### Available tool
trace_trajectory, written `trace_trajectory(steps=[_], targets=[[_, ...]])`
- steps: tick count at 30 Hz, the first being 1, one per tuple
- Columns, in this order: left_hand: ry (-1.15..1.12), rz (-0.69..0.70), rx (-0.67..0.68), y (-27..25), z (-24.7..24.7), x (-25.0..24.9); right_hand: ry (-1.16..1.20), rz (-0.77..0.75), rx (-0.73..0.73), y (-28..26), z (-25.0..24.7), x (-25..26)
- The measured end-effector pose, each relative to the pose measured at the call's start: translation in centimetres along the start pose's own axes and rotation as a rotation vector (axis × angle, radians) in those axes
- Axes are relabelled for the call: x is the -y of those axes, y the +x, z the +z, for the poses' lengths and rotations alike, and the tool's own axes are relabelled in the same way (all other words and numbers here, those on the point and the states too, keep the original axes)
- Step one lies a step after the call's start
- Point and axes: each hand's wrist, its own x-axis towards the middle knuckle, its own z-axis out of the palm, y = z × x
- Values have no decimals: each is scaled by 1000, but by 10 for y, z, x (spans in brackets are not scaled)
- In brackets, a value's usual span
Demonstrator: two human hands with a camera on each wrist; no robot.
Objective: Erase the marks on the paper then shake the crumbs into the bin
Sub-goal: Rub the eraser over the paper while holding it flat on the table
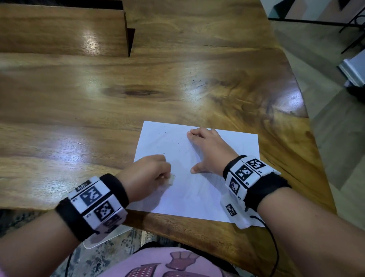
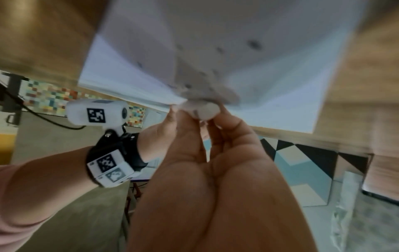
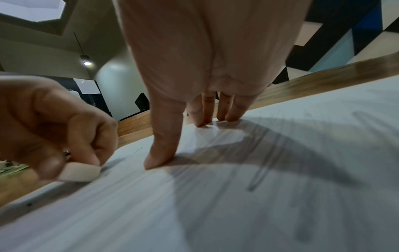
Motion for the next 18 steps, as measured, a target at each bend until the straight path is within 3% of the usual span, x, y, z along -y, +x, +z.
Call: trace_trajectory(steps=[2,5,10,12,15,18], targets=[[-16,33,70,-4,4,-4,-3,1,2,0,0,0],[-20,62,296,-14,3,-9,0,3,-2,0,0,-1],[63,51,4,17,1,-10,-6,-1,-6,0,1,0],[79,118,52,9,7,-11,0,2,-2,1,1,0],[76,165,241,-10,10,-12,-2,-1,-2,0,0,0],[98,134,192,8,2,-11,1,-7,-5,0,0,0]])
